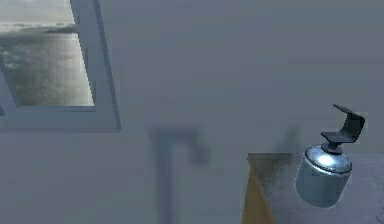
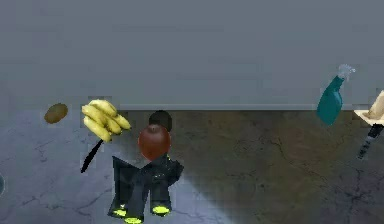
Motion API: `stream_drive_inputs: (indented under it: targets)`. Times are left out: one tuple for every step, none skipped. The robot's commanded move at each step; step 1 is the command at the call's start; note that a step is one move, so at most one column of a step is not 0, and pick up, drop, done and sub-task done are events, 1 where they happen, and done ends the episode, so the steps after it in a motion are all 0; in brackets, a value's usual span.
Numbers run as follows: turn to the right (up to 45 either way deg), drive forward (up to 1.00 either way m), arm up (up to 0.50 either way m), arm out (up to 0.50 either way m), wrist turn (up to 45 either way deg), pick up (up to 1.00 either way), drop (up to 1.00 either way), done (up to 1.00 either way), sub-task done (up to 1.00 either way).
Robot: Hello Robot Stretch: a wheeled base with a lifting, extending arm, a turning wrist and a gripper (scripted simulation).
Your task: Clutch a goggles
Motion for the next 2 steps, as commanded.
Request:
stream_drive_inputs:
  targets:
    - [0.0,0.0,0.5,0.0,0.0,0.0,0.0,0.0,0.0]
    - [0.0,0.0,0.38,0.0,0.0,0.0,0.0,0.0,0.0]
